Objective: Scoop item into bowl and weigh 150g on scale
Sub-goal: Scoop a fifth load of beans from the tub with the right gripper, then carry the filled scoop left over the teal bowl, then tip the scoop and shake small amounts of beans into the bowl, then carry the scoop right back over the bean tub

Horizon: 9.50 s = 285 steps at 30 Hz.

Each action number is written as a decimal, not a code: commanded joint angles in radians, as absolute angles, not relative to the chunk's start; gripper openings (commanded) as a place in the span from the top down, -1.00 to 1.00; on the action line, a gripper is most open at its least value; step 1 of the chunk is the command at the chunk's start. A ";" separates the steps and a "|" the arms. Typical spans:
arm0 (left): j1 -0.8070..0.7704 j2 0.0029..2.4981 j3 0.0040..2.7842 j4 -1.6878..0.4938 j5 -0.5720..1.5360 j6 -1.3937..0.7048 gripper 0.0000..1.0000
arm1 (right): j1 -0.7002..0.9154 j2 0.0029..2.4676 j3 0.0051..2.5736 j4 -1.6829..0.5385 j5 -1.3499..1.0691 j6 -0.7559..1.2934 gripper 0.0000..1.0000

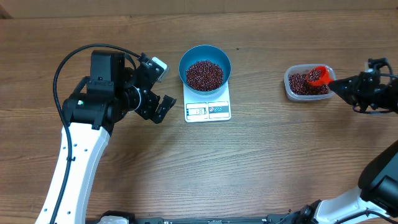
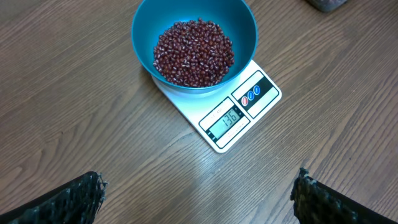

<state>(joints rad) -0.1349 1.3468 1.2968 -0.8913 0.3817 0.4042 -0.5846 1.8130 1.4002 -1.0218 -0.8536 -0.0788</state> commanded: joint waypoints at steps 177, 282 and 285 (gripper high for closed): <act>-0.131 1.354 1.295 -0.889 0.382 0.430 -0.99 | 0.420 1.758 1.625 -0.843 -0.170 -0.006 0.93; -0.131 1.354 1.295 -0.889 0.382 0.431 -0.99 | -0.111 1.727 1.625 -0.903 -1.113 -0.053 0.93; -0.131 1.354 1.295 -0.889 0.382 0.431 -0.99 | -0.198 1.716 1.625 -0.957 -1.113 -0.073 0.93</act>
<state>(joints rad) -0.1349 1.3468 1.2968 -0.8913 0.3817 0.4042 -0.1333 1.7687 1.5845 -0.9363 -1.0462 -0.0536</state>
